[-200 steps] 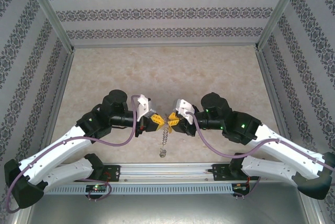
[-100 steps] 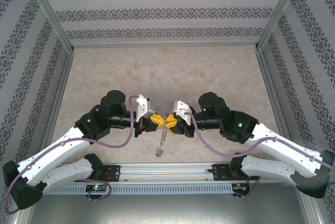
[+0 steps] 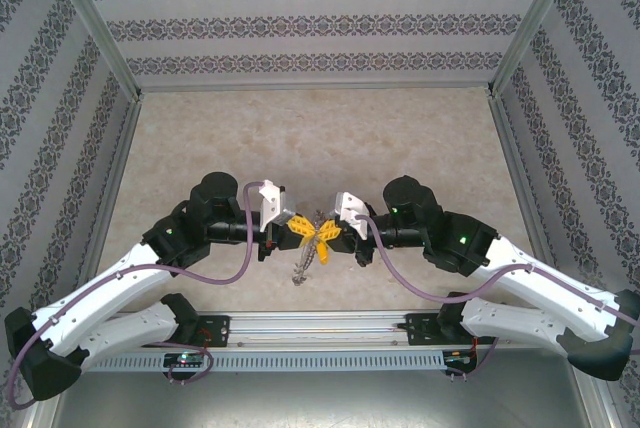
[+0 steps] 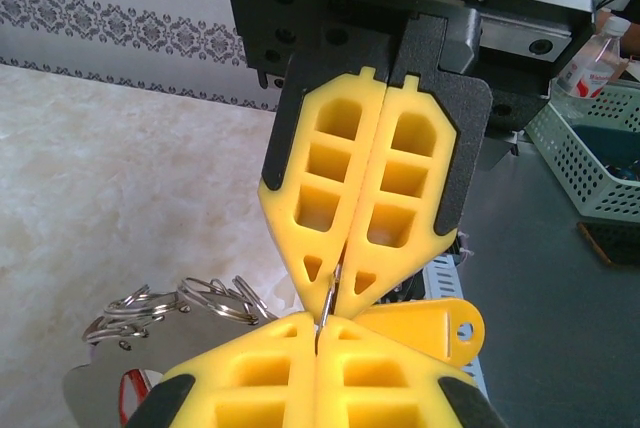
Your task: Put the keys on the keyring
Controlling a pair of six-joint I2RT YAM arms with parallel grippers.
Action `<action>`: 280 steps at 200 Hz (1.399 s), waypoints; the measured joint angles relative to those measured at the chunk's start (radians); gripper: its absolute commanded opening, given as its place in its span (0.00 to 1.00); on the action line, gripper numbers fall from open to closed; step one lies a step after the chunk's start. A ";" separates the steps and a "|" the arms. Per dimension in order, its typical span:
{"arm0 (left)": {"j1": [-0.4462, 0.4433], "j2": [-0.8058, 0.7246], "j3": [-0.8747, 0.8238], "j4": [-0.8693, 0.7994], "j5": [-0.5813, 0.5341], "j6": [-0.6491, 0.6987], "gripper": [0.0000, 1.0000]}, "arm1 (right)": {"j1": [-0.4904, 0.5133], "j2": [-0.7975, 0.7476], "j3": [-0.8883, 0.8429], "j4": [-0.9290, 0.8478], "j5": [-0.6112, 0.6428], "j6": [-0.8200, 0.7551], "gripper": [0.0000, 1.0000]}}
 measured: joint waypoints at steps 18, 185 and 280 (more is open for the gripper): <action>0.000 0.005 0.000 0.006 -0.001 0.000 0.00 | 0.000 -0.002 0.000 -0.002 0.009 -0.007 0.00; -0.082 0.145 0.238 -0.272 -0.218 0.205 0.37 | -0.045 0.054 0.147 -0.281 0.102 -0.185 0.00; -0.106 0.200 0.253 -0.280 -0.214 0.235 0.07 | -0.052 0.090 0.191 -0.323 0.053 -0.193 0.00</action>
